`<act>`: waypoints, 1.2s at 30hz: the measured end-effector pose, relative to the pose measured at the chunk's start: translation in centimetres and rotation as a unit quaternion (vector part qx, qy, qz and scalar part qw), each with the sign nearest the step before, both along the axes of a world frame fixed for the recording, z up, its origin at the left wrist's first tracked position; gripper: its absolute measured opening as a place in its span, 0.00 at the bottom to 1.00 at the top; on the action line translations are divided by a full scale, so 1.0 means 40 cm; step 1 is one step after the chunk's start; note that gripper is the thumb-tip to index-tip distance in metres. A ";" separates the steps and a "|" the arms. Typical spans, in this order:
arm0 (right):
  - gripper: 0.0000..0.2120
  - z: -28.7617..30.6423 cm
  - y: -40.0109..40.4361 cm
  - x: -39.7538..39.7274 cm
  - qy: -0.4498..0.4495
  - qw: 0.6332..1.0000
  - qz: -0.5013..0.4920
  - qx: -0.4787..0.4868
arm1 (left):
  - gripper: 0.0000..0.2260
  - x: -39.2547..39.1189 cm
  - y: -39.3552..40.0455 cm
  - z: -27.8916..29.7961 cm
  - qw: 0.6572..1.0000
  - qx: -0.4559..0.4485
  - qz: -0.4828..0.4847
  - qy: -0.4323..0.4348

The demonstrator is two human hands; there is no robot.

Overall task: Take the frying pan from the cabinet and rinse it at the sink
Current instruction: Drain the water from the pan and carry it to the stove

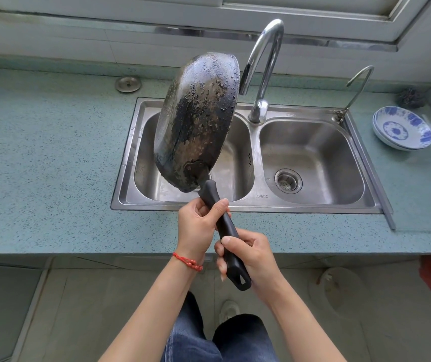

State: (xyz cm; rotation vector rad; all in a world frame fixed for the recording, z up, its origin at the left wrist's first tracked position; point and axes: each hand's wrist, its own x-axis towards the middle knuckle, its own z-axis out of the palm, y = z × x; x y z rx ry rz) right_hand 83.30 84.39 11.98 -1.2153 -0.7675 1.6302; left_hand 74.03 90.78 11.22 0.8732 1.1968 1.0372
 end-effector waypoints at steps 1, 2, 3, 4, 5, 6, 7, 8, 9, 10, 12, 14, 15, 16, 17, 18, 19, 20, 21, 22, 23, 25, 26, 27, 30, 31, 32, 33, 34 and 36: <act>0.06 0.000 0.000 0.000 -0.007 1.000 0.000 0.000 | 0.06 0.000 0.000 0.000 1.000 -0.001 -0.001 -0.001; 0.06 0.002 0.000 0.000 -0.017 1.000 0.000 0.000 | 0.06 -0.001 0.000 0.000 1.000 -0.003 -0.002 -0.003; 0.06 0.004 0.001 0.000 -0.032 0.999 -0.001 0.000 | 0.06 -0.001 0.001 0.000 1.000 -0.004 -0.005 -0.005; 0.07 0.008 0.002 0.001 -0.049 0.999 -0.001 0.002 | 0.06 -0.002 0.003 0.000 1.000 -0.006 -0.009 -0.008; 0.07 0.013 0.003 0.001 -0.067 0.998 -0.001 0.005 | 0.06 -0.002 0.004 0.000 1.000 -0.009 -0.012 -0.013; 0.07 0.016 0.005 0.002 -0.083 0.996 -0.002 0.009 | 0.05 -0.002 0.006 0.000 1.000 -0.013 -0.015 -0.018; 0.07 0.019 0.006 0.003 -0.100 0.995 -0.002 0.014 | 0.05 -0.002 0.007 0.000 0.999 -0.019 -0.018 -0.023; 0.06 0.020 0.006 0.003 -0.117 0.993 -0.002 0.018 | 0.05 -0.002 0.007 0.000 0.999 -0.025 -0.022 -0.028; 0.06 0.020 0.006 0.004 -0.133 0.991 -0.004 0.023 | 0.05 -0.001 0.008 -0.002 0.999 -0.030 -0.027 -0.030; 0.06 0.020 0.005 0.004 -0.150 0.988 -0.006 0.028 | 0.05 -0.001 0.008 -0.003 0.999 -0.033 -0.032 -0.030; 0.07 0.021 0.004 0.004 -0.183 0.982 -0.013 0.035 | 0.06 0.001 0.010 -0.006 0.998 -0.038 -0.040 -0.031; 0.08 0.023 0.003 0.005 -0.211 0.976 -0.023 0.039 | 0.07 0.002 0.012 -0.007 0.998 -0.039 -0.048 -0.030; 0.09 0.024 0.003 0.005 -0.225 0.973 -0.029 0.041 | 0.07 0.003 0.014 -0.007 0.997 -0.040 -0.053 -0.031; 0.10 0.026 0.004 0.005 -0.238 0.970 -0.036 0.044 | 0.08 0.004 0.016 -0.007 0.997 -0.044 -0.057 -0.033; 0.10 0.028 0.004 0.006 -0.250 0.966 -0.043 0.051 | 0.08 0.005 0.018 -0.007 0.996 -0.047 -0.061 -0.034; 0.11 0.031 0.004 0.006 -0.262 0.962 -0.047 0.058 | 0.10 0.005 0.020 -0.007 0.996 -0.049 -0.065 -0.033; 0.11 0.034 0.005 0.006 -0.274 0.958 -0.049 0.064 | 0.11 0.005 0.022 -0.008 0.996 -0.052 -0.068 -0.031; 0.12 0.037 0.005 0.007 -0.285 0.955 -0.050 0.068 | 0.12 0.006 0.024 -0.007 0.996 -0.054 -0.068 -0.030; 0.12 0.039 0.005 0.008 -0.296 0.951 -0.050 0.072 | 0.12 0.007 0.025 -0.006 0.996 -0.057 -0.067 -0.029; 0.12 0.040 0.005 0.009 -0.307 0.947 -0.050 0.075 | 0.12 0.007 0.027 -0.005 0.996 -0.059 -0.063 -0.027; 0.12 0.038 0.006 0.009 -0.322 0.942 -0.050 0.080 | 0.11 0.007 0.029 -0.003 0.996 -0.061 -0.059 -0.024; 0.11 0.035 0.008 0.008 -0.354 0.930 -0.047 0.091 | 0.09 0.005 0.032 0.000 0.996 -0.064 -0.054 -0.018; 0.10 0.032 0.009 0.008 -0.368 0.924 -0.045 0.095 | 0.09 0.004 0.034 0.002 0.996 -0.065 -0.054 -0.015; 0.09 0.031 0.010 0.007 -0.379 0.920 -0.041 0.096 | 0.08 0.004 0.036 0.003 0.996 -0.066 -0.055 -0.013; 0.05 0.034 0.015 0.009 -0.388 0.916 -0.029 0.093 | 0.07 0.005 0.043 0.004 0.996 -0.073 -0.052 -0.015; 0.03 0.036 0.017 0.010 -0.389 0.916 -0.026 0.092 | 0.06 0.006 0.044 0.003 0.996 -0.076 -0.049 -0.021; 0.02 0.037 0.019 0.011 -0.390 0.916 -0.024 0.090 | 0.06 0.007 0.044 0.002 0.995 -0.079 -0.046 -0.028; 0.04 0.036 0.019 0.010 -0.389 0.917 -0.024 0.087 | 0.06 0.007 0.044 0.000 0.995 -0.080 -0.043 -0.037; 0.06 0.037 0.020 0.009 -0.385 0.919 -0.025 0.083 | 0.06 0.007 0.043 -0.002 0.995 -0.080 -0.039 -0.046; 0.14 0.038 0.025 0.003 -0.367 0.927 -0.034 0.064 | 0.07 0.004 0.041 -0.006 0.993 -0.083 -0.027 -0.076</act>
